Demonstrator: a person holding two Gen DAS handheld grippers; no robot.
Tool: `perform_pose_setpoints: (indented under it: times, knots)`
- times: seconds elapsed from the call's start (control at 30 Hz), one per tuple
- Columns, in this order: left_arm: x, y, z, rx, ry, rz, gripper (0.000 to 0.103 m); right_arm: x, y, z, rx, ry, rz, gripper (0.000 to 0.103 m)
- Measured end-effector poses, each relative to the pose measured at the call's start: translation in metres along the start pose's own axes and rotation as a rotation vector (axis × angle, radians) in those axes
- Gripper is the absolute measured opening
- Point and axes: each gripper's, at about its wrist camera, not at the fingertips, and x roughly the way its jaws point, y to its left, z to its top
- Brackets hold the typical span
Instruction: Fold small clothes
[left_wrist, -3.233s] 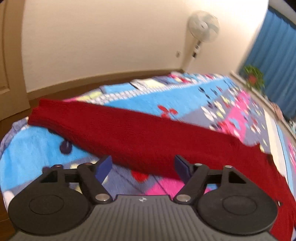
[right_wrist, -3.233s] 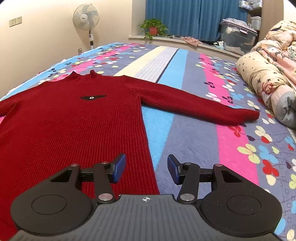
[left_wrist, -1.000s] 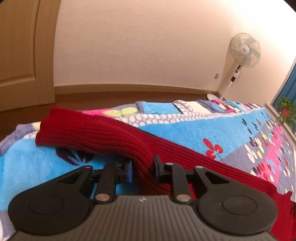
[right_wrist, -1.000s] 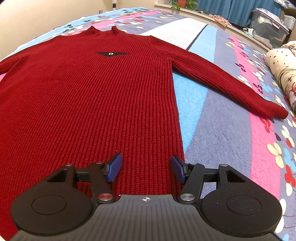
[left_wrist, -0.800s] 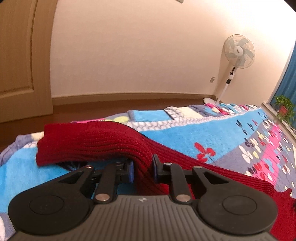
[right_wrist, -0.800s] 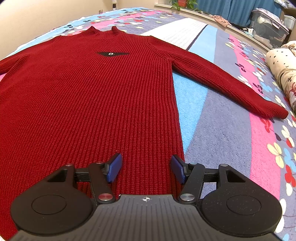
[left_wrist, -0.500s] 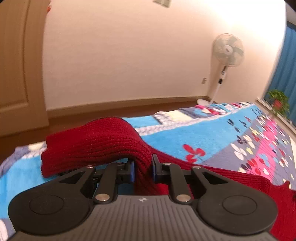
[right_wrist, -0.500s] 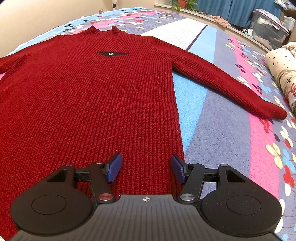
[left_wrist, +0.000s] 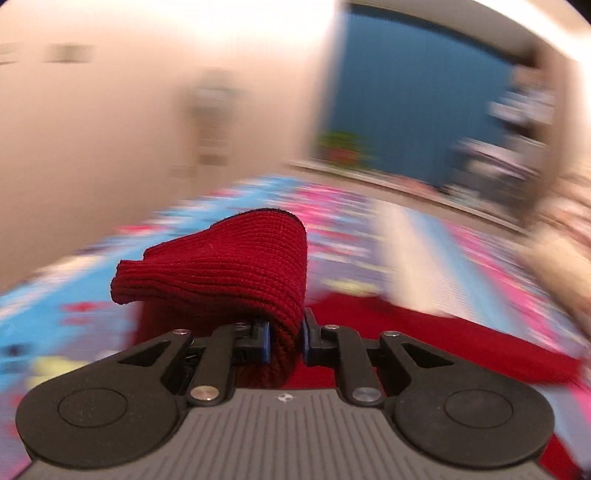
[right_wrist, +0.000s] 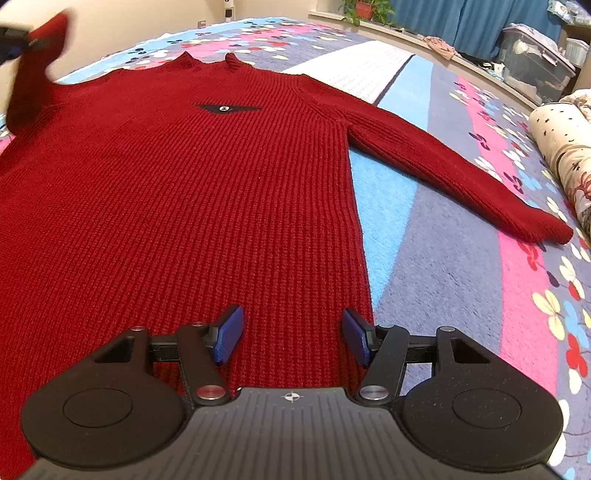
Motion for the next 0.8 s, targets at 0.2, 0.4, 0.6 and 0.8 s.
perform_pose_setpoints:
  times: [0.2,0.4,0.6,0.8]
  knots:
    - [0.001,-0.082,-0.03,0.234,0.138,-0.303,0.042,-0.002,0.0,-0.003,0.004,-0.019,0.006,0.061]
    - [-0.016,-0.03,0.002,0.067,0.202,0.012,0.042,-0.006,-0.002,-0.002,0.017,-0.033,0.016,0.042]
    - [-0.037,0.025,-0.008,-0.102,0.199,0.237,0.042,-0.014,-0.007,-0.002,0.104,-0.098,0.04,0.016]
    - [-0.018,0.048,-0.022,-0.119,0.259,0.289,0.041,-0.021,-0.025,-0.004,0.332,-0.178,0.232,0.051]
